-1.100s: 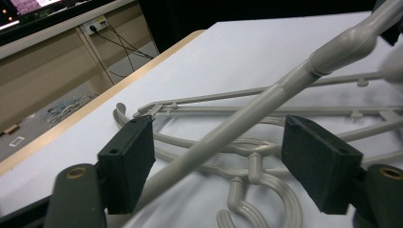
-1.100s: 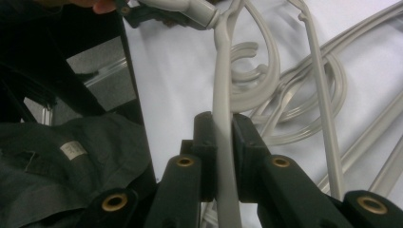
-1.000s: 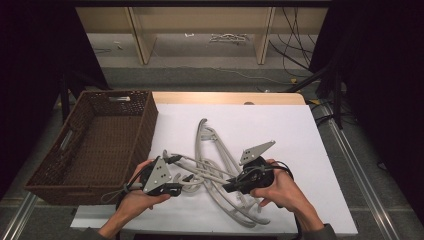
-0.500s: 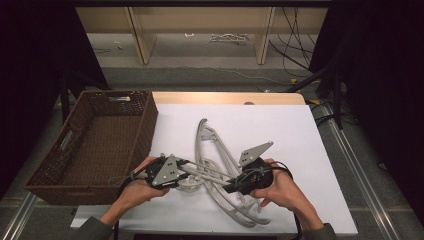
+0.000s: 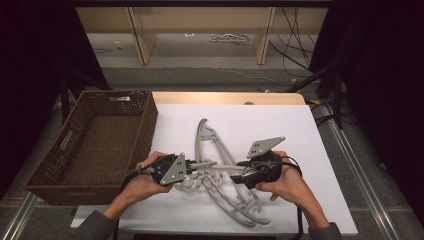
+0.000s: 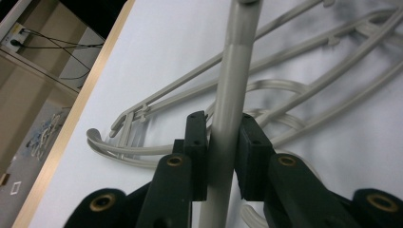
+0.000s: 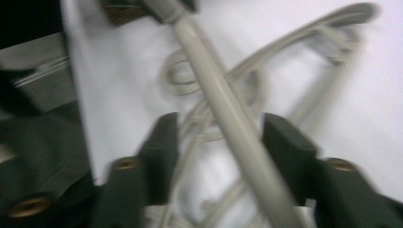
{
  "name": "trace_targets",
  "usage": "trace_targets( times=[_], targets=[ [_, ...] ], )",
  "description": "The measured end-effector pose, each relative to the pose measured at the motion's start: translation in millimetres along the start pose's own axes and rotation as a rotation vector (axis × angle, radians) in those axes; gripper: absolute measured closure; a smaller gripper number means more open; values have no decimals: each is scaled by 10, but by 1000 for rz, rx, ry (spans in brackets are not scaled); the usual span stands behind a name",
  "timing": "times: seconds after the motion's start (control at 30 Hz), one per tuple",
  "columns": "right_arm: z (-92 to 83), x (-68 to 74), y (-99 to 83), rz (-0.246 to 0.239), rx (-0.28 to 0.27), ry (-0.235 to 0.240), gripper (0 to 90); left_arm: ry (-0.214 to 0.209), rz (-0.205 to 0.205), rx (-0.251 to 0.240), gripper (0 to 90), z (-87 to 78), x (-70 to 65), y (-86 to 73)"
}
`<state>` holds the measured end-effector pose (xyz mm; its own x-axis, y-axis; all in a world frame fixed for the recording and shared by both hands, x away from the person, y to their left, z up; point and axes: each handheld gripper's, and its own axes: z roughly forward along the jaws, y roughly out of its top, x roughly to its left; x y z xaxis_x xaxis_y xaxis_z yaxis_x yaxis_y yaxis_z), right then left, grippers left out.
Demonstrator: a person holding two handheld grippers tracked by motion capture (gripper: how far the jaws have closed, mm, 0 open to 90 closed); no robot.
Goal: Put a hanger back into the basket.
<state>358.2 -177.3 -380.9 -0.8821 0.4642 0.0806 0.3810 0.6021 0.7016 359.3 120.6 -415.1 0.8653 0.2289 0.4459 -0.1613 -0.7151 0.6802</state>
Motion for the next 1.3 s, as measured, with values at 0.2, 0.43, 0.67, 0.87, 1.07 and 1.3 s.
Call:
trace_targets(
  times=[0.2,0.43,0.67,0.87,1.07,1.3],
  targets=[
    [-160,-63,43,73,-154,-94,317,-30,-85,-25,789,-39,73,68],
    [-329,-157,53,126,-293,-150,277,-56,-159,-18,795,-33,91,126],
    [-447,-152,55,117,-321,-192,272,-41,-201,12,795,-15,136,152],
    [-458,-73,38,116,-317,-211,254,-25,-271,5,795,-50,261,250],
    [-431,-13,-75,111,-297,-210,246,-14,-297,18,795,-145,396,393],
    [-334,-2,-160,120,-259,-200,248,15,-293,18,794,-323,561,576]
  ],
)
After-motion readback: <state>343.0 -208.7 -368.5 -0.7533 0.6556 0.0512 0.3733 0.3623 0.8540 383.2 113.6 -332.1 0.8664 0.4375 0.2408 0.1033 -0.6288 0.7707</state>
